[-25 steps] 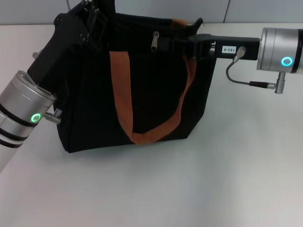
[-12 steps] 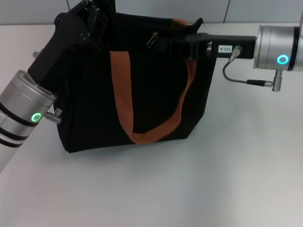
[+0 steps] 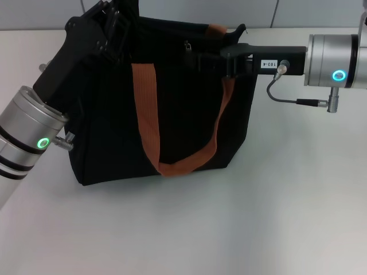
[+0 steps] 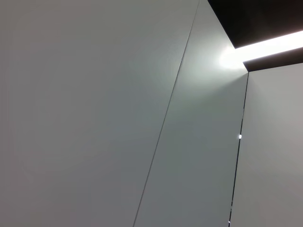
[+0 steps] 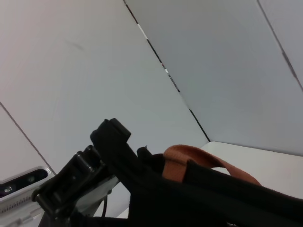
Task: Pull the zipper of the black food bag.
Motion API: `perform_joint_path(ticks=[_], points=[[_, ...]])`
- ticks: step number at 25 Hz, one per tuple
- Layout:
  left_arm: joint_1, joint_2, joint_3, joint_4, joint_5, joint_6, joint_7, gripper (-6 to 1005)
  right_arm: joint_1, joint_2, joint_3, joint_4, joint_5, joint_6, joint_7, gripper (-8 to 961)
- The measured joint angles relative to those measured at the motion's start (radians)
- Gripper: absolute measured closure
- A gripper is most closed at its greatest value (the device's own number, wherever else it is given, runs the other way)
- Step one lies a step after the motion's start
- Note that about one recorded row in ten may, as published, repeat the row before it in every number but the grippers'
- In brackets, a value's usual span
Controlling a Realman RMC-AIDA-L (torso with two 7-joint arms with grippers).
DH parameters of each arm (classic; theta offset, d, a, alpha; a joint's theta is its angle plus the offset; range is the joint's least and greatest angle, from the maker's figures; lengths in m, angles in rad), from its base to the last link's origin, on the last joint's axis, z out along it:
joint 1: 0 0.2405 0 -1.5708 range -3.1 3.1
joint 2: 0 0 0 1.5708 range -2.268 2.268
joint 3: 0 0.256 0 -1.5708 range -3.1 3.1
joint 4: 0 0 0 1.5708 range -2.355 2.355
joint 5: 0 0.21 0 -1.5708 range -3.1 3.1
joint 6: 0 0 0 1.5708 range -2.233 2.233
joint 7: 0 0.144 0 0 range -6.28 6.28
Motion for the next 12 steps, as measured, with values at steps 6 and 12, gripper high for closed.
perform_joint_path(ticks=[6, 12], points=[[0.001, 0.0, 0.0, 0.0, 0.0, 0.0, 0.0, 911, 0.001, 0.002, 0.0, 0.001, 0.002, -0.002, -0.004, 718], [0.0, 0.0, 0.0, 0.0, 0.0, 0.0, 0.002, 911, 0.003, 0.002, 0.001, 0.001, 0.002, 0.005, -0.001, 639]])
